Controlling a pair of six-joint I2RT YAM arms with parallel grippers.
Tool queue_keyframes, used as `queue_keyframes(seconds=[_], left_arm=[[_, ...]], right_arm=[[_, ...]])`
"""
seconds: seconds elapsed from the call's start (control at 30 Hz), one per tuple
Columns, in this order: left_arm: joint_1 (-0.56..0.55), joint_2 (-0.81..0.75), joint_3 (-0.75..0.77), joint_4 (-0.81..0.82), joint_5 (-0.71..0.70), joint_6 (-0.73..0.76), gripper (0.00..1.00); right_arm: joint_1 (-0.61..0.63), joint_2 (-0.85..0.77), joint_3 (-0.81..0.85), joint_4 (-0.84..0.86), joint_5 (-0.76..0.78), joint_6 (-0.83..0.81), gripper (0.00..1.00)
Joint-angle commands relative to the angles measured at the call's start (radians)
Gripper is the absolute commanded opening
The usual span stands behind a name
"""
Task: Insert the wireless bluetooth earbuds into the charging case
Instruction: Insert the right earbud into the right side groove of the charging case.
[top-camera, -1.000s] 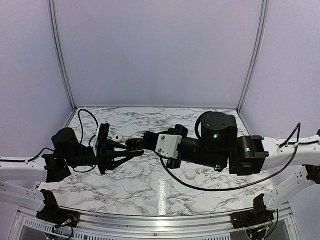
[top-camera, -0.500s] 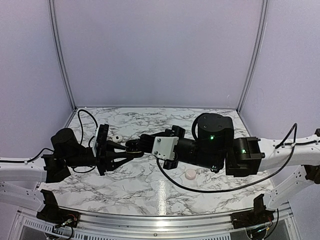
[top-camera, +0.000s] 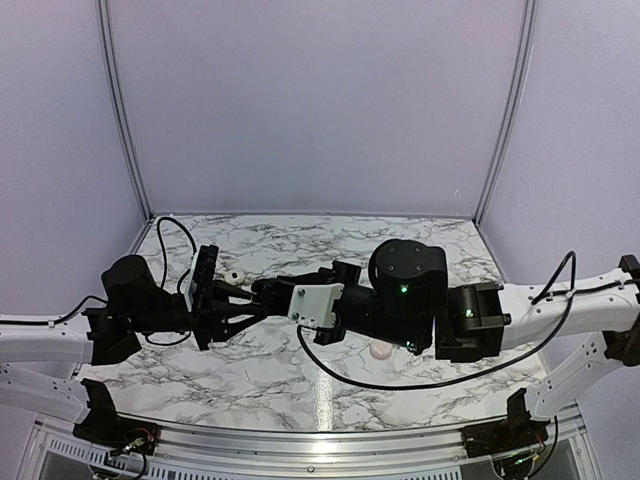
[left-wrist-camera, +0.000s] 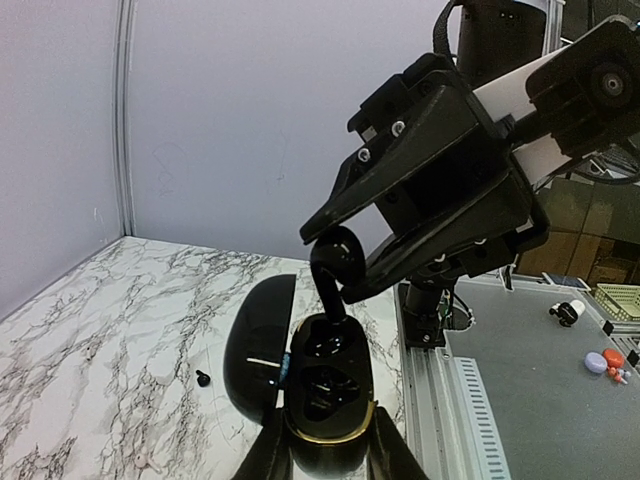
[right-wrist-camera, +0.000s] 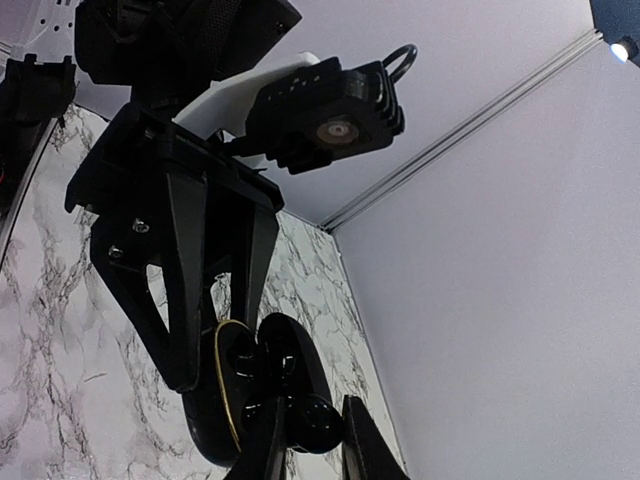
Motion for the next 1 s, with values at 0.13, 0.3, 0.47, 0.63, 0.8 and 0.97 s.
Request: queue_keyframes(seconds=[0.13,0.3,0.47,0.63,0.8,0.97], left_arm=[[-0.005,-0.038,0.019,0.023,0.013,-0.014,0.00],[-0.005,-0.041,0.020,0.022,0.005,-0.019,0.00],[-0.005,-0.036,0.029,0.022,-0.002,-0.022,0.00],[-0.005,-0.036,0.028,0.022,-0.012,-0.024,0.00],[-0.003,-0.045,0.022,0.022,-0.023,-0.025,0.00],[-0.003,-0.052,0.022,0.022,-0.034,-0.023,0.00]], right_arm=[[0.008,0.028,0.013,0.034,0.069,-0.024,0.05],[0.008,0.033,-0.001,0.044,0.093,-0.048,0.05],[0.011,0.046,-0.009,0.055,0.111,-0.065,0.05],[0.019,0.049,-0.015,0.049,0.105,-0.074,0.05],[0.020,0.047,-0.017,0.038,0.094,-0.066,0.06],[0.020,0.039,-0.019,0.032,0.074,-0.052,0.11]])
